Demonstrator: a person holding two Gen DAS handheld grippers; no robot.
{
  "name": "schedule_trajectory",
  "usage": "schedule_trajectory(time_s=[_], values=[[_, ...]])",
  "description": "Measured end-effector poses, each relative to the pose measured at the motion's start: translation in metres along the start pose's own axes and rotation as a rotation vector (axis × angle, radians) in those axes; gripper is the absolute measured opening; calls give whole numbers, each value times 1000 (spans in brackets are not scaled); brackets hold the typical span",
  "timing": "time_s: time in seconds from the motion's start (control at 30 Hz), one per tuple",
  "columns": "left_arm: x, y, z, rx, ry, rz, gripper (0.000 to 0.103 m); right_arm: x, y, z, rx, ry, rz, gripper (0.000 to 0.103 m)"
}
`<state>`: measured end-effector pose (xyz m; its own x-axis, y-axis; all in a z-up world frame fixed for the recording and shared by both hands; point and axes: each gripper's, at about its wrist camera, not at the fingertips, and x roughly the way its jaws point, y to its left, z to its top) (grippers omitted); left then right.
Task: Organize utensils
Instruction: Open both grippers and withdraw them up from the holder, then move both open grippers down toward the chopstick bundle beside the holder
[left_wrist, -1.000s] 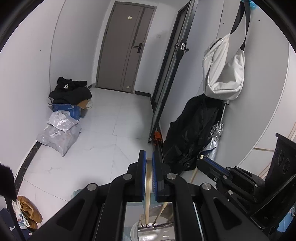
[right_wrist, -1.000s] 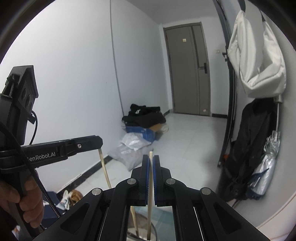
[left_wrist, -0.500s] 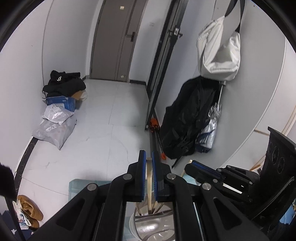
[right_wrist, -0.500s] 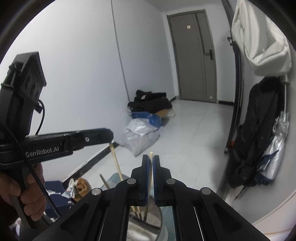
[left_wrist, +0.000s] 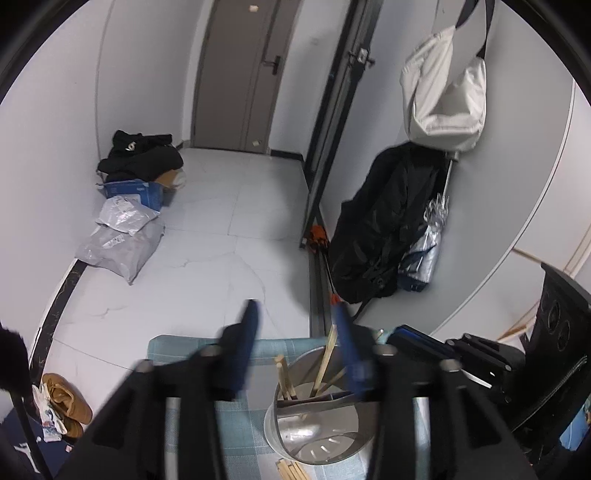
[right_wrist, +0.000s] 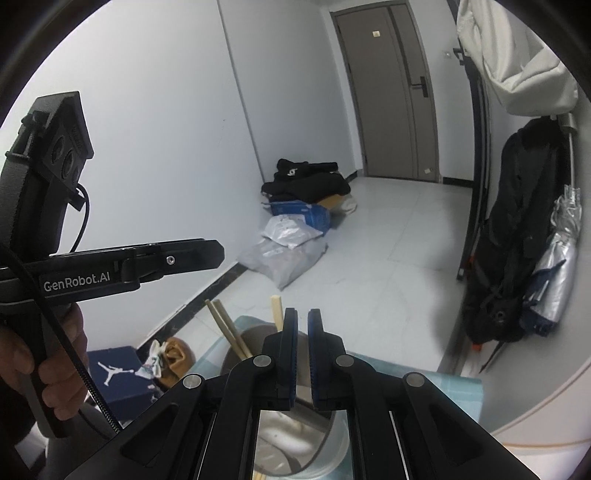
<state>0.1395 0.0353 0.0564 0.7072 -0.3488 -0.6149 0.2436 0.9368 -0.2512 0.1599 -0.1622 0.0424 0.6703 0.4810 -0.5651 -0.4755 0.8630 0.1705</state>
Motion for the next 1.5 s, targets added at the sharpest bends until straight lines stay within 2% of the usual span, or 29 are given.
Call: schedule_trajectory(time_s=[0.2, 0.37, 0.53, 0.63, 0.7, 0.83, 1.07, 1.17, 1.4, 1.5], values=[[-24, 2, -7, -38, -54, 77, 68, -24, -4, -1, 44, -35, -17, 21], [-44, -2, -15, -53, -91, 110, 72, -50, -1, -6, 63, -70, -39, 32], [-66, -13, -27, -31, -142, 156, 84, -73, 9, -13, 62, -92, -48, 32], [-78, -19, -33, -22, -165, 178, 85, -88, 18, -18, 59, -112, -52, 32], [-84, -22, -36, -16, -174, 185, 86, -97, 22, -22, 61, -123, -55, 36], [-97, -28, -46, -9, -201, 208, 96, -114, 31, -32, 64, -143, -64, 41], [-112, -31, -70, -14, -244, 221, 98, -133, 43, -50, 76, -167, -83, 52], [-113, -30, -82, -19, -248, 214, 101, -137, 47, -62, 82, -177, -97, 63], [-110, -28, -106, -23, -243, 208, 101, -136, 53, -88, 85, -165, -114, 64], [-104, -25, -116, -36, -236, 229, 101, -134, 54, -97, 92, -154, -119, 67]])
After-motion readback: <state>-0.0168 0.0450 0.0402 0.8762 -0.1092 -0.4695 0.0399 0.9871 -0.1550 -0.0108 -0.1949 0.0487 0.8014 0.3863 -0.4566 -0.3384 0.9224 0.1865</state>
